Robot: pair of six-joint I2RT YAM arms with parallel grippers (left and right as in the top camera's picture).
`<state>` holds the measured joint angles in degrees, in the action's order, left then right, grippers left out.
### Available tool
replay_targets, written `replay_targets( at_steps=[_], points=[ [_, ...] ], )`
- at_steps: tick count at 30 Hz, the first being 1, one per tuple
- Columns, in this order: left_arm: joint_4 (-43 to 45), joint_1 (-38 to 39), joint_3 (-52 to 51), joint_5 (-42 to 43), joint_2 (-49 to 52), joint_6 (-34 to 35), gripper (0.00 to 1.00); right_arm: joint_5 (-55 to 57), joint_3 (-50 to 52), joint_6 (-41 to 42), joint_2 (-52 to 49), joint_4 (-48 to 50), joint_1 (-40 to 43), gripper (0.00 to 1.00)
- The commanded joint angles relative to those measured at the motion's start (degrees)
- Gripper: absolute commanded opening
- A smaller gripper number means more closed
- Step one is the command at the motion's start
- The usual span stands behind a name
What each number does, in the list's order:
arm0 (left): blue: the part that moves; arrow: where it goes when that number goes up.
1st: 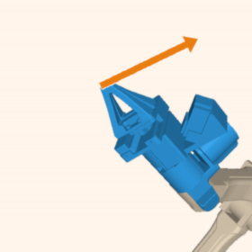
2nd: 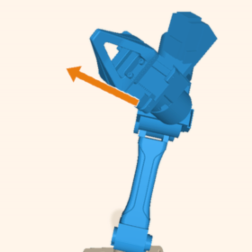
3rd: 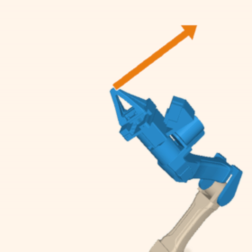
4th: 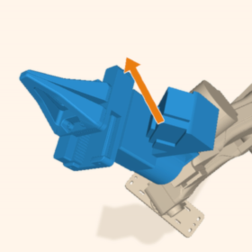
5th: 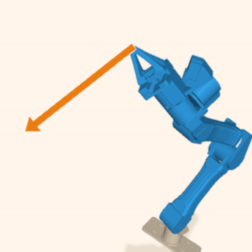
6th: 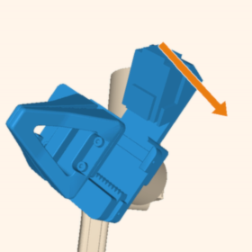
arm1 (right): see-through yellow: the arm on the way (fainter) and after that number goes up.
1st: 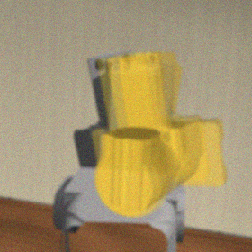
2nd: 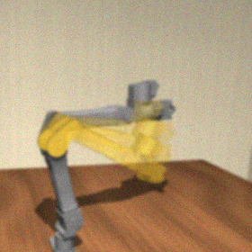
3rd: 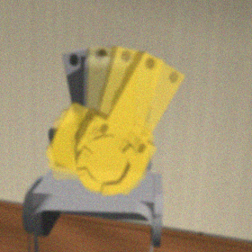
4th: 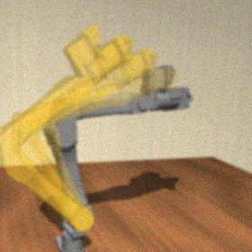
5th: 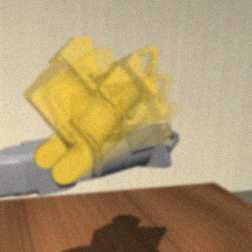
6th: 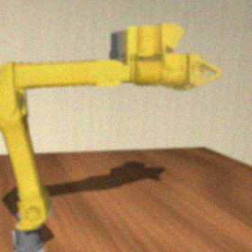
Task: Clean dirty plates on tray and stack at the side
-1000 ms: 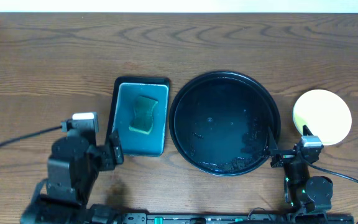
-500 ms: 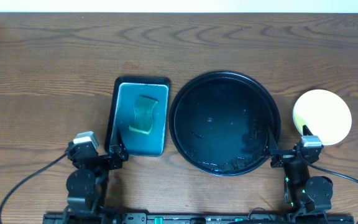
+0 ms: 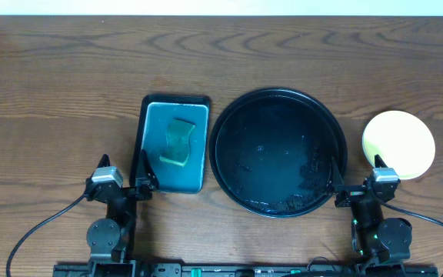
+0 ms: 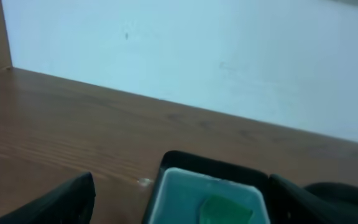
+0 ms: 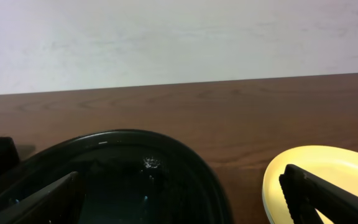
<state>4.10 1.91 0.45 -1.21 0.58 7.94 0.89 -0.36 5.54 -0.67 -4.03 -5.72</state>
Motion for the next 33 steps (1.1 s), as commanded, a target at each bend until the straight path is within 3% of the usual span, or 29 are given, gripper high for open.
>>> replay_targets(
  at_steps=[1,4,33],
  points=[
    [-2.62,-0.31,-0.24,0.57,-0.5,-3.41,0.88,-0.28,0.07,-0.48,0.39,-0.26,0.04,0.99],
    [-8.57,-0.28,-0.24,0.61,-0.5,-2.49,0.88,-0.28,0.04,-0.48,0.39,-0.24,0.04,0.99],
    [-8.28,-0.28,-0.22,0.79,-0.5,-4.48,0.88,-0.28,0.07,-0.48,0.39,-0.24,0.04,0.99]
  ],
)
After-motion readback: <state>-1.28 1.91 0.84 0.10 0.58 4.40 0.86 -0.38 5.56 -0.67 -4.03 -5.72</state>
